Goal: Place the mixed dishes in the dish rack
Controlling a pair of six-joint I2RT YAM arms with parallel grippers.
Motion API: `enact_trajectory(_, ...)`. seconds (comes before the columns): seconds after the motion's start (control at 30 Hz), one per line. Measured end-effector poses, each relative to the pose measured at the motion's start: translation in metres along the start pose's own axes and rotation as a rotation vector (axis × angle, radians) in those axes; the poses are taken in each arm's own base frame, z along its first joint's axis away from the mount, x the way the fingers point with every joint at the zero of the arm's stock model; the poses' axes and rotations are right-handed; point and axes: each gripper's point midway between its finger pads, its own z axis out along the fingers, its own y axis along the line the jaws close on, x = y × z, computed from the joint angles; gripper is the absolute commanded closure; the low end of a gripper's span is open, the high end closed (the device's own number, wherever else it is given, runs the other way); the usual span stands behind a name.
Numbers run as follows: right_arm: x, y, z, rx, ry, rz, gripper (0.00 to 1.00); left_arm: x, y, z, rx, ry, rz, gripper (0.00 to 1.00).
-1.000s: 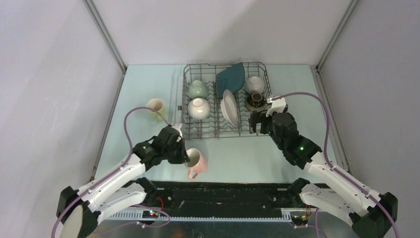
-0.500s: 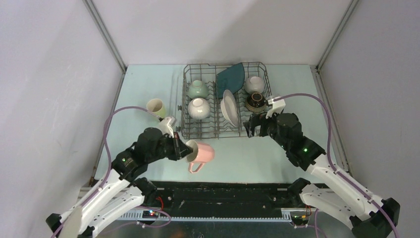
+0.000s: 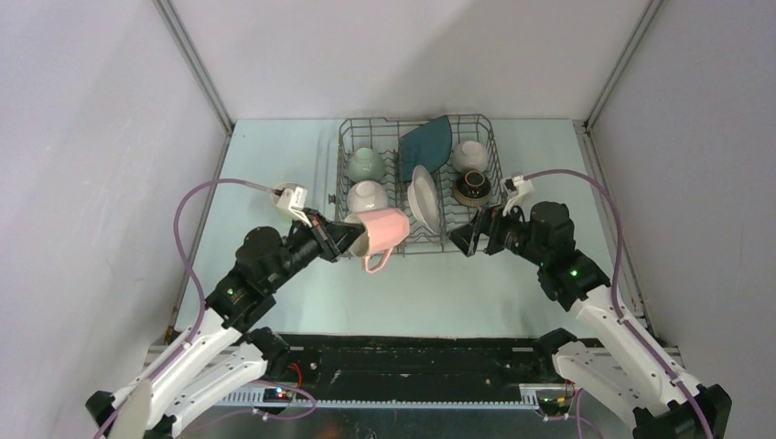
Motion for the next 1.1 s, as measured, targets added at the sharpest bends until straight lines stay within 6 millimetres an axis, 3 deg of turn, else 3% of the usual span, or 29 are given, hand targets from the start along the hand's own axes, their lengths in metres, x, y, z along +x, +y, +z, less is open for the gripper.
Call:
enact_trajectory(0.1, 0.014, 0.018, 0.003, -0.121, 0.052, 0.067, 0.05, -0.014, -0.009, 0.008, 0.052, -0.079, -0.008, 1.0)
enact_trajectory(0.33, 0.051, 0.052, 0.005, -0.366, 0.082, 0.24, 0.05, -0.025, -0.015, 0.026, 0.134, -0.182, -0.084, 1.0)
enact_trajectory(0.6, 0.027, 0.128, -0.003, -0.667, 0.01, 0.298, 0.1, -0.041, -0.038, 0.04, 0.257, -0.233, -0.164, 1.0)
enact_trajectory(0.87, 0.016, 0.157, 0.015, -0.777, 0.002, 0.412, 0.15, -0.052, -0.061, 0.045, 0.403, -0.267, -0.253, 1.0)
enact_trajectory(1.1, -0.019, 0.186, 0.01, -0.888, -0.075, 0.406, 0.21, -0.054, -0.064, 0.042, 0.422, -0.265, -0.262, 1.0)
